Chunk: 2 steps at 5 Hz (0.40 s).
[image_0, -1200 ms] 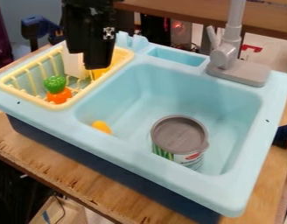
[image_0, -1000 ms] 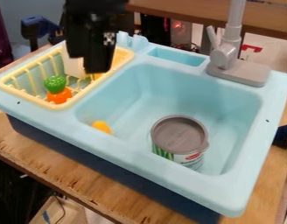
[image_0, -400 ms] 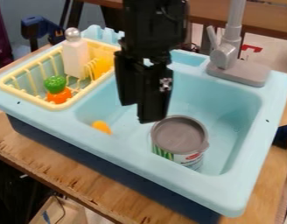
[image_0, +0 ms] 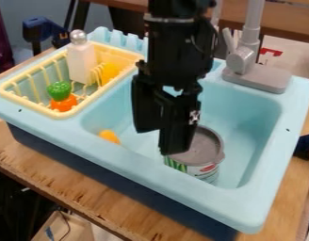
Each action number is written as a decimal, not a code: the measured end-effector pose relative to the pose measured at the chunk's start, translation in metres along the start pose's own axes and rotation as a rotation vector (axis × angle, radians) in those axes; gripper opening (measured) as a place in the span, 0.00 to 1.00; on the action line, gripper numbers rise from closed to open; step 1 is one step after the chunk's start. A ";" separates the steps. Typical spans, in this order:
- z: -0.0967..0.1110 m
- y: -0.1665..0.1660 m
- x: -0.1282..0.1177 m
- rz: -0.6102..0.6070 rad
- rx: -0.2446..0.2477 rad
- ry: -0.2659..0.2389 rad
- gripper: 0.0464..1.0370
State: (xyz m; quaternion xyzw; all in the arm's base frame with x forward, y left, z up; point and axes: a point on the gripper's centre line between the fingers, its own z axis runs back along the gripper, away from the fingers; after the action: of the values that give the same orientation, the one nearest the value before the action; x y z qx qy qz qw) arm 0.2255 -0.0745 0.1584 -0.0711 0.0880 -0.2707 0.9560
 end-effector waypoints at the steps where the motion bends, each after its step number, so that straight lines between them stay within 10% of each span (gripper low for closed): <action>1: -0.009 0.000 0.007 0.038 0.018 0.017 0.97; 2: -0.017 0.001 0.011 0.088 0.049 0.047 0.97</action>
State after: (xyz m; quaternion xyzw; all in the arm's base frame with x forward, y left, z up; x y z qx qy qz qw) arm 0.2318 -0.0811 0.1401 -0.0374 0.1071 -0.2323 0.9660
